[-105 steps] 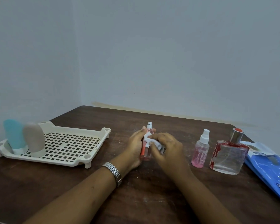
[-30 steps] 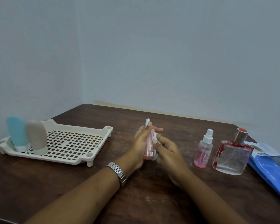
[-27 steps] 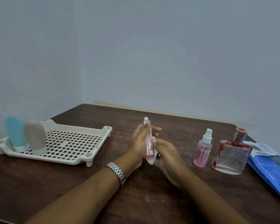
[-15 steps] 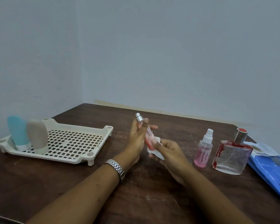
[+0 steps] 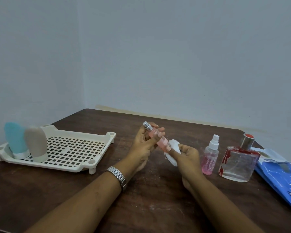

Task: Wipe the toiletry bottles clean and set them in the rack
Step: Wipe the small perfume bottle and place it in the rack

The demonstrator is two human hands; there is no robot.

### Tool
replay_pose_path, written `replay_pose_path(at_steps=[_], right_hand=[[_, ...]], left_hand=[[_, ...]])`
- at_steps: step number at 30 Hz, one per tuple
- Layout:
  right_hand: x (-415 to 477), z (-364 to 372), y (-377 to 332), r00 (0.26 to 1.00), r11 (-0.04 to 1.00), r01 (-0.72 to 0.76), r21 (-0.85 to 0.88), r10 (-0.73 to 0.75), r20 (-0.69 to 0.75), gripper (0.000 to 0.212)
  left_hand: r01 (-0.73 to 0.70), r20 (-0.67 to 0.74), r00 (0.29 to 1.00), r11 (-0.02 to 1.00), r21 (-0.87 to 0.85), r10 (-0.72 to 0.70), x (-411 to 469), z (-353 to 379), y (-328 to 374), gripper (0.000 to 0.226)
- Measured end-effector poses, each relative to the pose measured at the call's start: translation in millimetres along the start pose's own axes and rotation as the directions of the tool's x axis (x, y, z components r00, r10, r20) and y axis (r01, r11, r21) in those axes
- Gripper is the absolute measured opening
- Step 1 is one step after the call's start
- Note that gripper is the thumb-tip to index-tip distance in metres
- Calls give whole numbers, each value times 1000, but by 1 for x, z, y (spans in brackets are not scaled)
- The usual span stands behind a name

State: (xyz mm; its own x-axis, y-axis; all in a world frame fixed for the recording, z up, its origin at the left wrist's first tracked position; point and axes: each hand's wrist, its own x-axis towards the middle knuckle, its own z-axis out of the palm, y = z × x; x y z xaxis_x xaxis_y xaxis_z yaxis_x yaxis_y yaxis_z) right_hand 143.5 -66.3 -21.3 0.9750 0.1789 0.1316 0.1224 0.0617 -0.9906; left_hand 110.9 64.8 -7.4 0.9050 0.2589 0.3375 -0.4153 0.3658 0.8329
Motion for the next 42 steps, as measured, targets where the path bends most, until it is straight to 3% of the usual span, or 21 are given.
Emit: replay_pose_path(at_steps=[5, 9, 11, 15, 17, 20, 24, 29, 35, 38, 40, 42], right_hand=[[4, 1, 5, 999, 999, -30, 38, 31, -31, 39], [1, 5, 7, 994, 997, -56, 45, 51, 101, 17], [3, 4, 4, 998, 999, -42, 23, 41, 55, 21], [5, -2, 0, 998, 1000, 19, 15, -19, -56, 11], [3, -4, -1, 993, 997, 79, -11, -79, -82, 16], [2, -2, 1, 980, 973, 173, -152, -186, -77, 17], [-6, 9, 0, 884, 792, 461, -400, -449, 129, 33], [-7, 11, 1, 735, 538, 671, -511, -573, 362, 42], [-3, 10, 6, 691, 179, 630, -755, -572, 441, 49], [-2, 15, 6, 649, 78, 606, -791, -623, 436, 42], [-3, 17, 6, 647, 49, 597, -801, -620, 444, 38], [-4, 18, 5, 711, 146, 582, -800, -569, 414, 44]], left_hand=[[8, -5, 1000, 1000, -3, -8, 0, 1, -1, 21], [5, -11, 1000, 1000, 31, -4, -1, 0, -3, 21], [5, -8, 1000, 1000, 18, -5, 0, 0, -3, 20], [-3, -7, 1000, 1000, 6, 3, 0, 2, -3, 20], [-10, -17, 1000, 1000, -9, 10, 0, 3, -2, 18], [0, -34, 999, 1000, -6, 0, 0, 3, 0, 16], [48, 2, 999, 999, 15, -48, -4, 6, -3, 14], [110, 33, 993, 994, 1, -110, -7, 10, -1, 10], [101, 25, 994, 994, 32, -102, -8, 14, -3, 7], [61, -49, 997, 997, 37, -59, -7, 14, -8, 6], [45, -86, 995, 998, 46, -41, -6, 14, -9, 9], [46, -111, 993, 999, 23, -43, -6, 13, -7, 5]])
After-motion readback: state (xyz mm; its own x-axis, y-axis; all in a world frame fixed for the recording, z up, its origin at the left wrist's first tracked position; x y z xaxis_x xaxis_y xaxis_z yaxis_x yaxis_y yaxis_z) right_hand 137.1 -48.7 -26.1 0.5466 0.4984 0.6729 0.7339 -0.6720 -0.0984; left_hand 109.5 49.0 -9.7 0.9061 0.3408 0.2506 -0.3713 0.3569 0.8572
